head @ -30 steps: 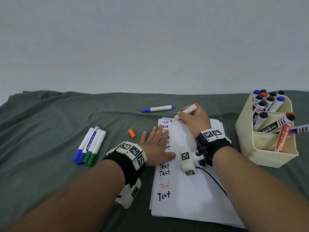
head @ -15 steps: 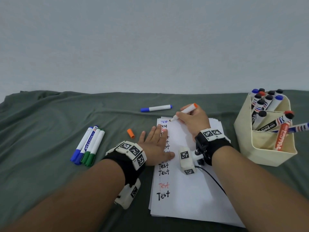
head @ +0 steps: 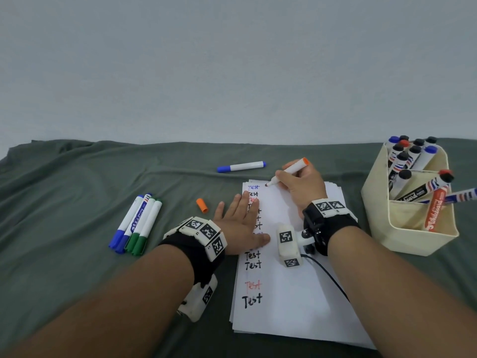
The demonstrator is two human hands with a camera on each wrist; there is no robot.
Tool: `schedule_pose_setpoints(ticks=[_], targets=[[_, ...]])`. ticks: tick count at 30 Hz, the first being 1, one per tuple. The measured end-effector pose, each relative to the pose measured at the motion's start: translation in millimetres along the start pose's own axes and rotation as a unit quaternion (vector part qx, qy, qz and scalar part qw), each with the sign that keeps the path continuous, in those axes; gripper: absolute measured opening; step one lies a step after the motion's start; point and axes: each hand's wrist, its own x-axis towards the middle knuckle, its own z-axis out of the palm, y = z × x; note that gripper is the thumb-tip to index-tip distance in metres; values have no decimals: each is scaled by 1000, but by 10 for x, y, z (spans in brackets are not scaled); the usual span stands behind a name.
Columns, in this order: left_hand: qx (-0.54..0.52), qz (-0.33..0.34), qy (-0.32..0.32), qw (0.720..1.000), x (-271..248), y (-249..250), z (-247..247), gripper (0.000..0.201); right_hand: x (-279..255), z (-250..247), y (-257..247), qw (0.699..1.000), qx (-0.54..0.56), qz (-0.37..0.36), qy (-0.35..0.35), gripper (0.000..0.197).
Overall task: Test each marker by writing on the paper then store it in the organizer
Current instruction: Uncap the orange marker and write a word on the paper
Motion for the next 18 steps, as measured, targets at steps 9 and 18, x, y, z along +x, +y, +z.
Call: schedule_pose_setpoints(ticks=[9, 18], targets=[[2, -3, -2, 1000, 3, 5, 0, 90, -9, -39, -5, 1000, -4, 7, 6, 16], [3, -5, -5, 1000, -32, 24, -22, 89, -49, -48, -46, 1000, 4, 9, 7, 13]])
